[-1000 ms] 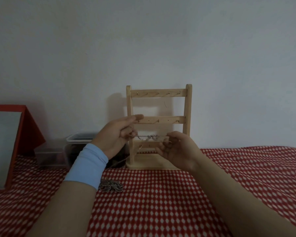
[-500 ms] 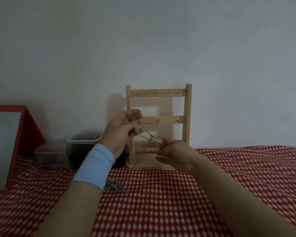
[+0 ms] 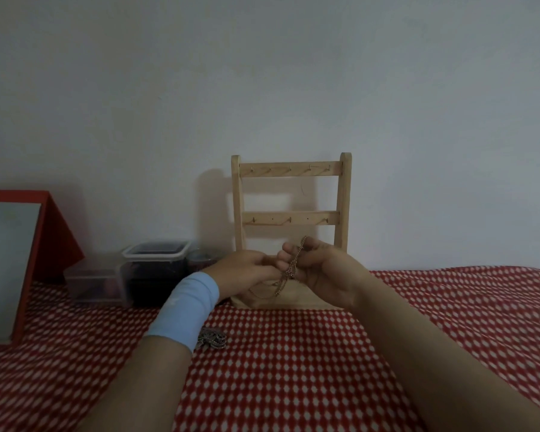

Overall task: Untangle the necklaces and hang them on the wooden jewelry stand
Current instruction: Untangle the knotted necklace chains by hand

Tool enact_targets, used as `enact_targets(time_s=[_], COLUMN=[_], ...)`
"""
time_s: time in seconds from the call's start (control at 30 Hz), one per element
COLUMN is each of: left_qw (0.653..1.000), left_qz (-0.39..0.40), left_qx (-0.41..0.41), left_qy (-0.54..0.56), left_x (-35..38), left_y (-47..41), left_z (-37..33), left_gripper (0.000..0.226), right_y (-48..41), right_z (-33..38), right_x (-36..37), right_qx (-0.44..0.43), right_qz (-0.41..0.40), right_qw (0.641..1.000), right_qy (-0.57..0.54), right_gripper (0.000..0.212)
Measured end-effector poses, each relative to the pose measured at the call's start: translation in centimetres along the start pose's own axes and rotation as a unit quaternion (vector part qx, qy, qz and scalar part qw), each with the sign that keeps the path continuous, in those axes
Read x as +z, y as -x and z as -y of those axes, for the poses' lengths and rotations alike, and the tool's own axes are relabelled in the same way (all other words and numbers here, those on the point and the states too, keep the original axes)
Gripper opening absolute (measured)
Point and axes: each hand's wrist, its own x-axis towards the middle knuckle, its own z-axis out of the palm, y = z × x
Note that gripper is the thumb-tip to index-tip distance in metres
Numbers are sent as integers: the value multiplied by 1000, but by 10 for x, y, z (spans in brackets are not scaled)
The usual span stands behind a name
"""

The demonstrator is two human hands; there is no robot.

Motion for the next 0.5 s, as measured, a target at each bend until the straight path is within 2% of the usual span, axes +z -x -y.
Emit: enact_targets(time_s=[0.07,0.17,0.3,0.43,0.5], left_qw=[999,994,997,998,997], left_qz=[16,26,12,27,25], left_qx=[22,-11,57,58,59], left_qy=[-19,105,42,14,40], left_x=[2,9,9,4,1], left_y=[2,3,0,2,1], left_z=[3,-4,3,6,6], left_gripper=[17,10,24,12,13], right_y=[0,2,3,3,1], right_z=[2,4,7,11,12], right_x=[-1,1,3,1,-2], right_qx=[-1,-8,-23,-43,-50], right_qz=[10,23,43,38,15], right_qw=[1000,999,997,993,992], right_qy=[4,30,53,106,112], right_gripper=[38,38,34,22,18])
